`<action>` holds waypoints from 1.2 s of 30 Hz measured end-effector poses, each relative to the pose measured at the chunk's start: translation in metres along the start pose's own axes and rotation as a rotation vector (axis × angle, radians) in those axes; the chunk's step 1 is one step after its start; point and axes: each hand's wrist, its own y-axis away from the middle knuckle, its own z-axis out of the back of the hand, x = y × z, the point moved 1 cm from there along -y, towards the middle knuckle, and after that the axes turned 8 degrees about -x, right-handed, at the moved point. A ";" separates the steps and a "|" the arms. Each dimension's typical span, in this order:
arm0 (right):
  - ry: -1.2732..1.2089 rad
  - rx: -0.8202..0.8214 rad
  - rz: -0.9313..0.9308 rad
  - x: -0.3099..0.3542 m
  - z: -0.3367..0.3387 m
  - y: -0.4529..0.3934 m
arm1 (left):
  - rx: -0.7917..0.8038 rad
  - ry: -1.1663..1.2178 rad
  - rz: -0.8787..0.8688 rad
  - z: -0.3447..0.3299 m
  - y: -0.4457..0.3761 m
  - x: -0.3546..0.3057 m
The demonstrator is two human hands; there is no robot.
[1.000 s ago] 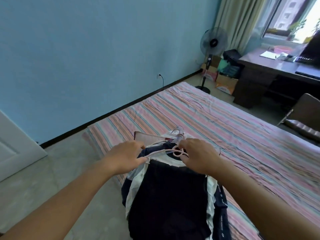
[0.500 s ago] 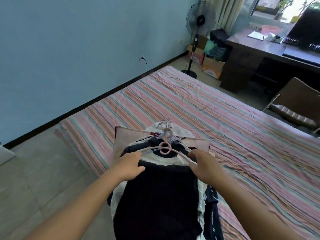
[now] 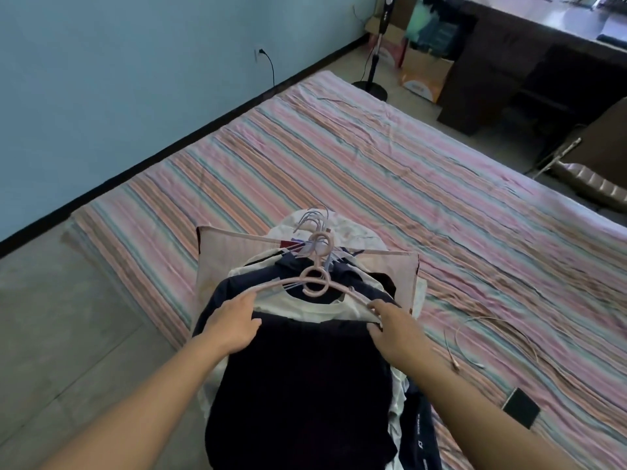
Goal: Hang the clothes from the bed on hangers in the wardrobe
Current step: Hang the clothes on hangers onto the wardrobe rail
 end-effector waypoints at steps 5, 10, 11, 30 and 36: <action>-0.008 0.005 -0.044 -0.011 -0.035 -0.026 | 0.024 -0.081 0.021 -0.025 -0.040 0.008; 0.013 0.064 -0.091 -0.022 -0.062 -0.045 | 0.015 -0.020 0.044 -0.041 -0.064 0.011; -0.004 0.080 -0.096 -0.024 -0.067 -0.047 | 0.019 0.008 0.050 -0.044 -0.066 0.014; -0.526 -0.234 -0.199 -0.028 -0.047 -0.019 | -0.342 0.370 0.102 -0.029 0.009 0.035; -0.617 -0.245 -0.038 0.002 -0.003 0.033 | -0.438 0.413 0.076 0.013 0.074 0.039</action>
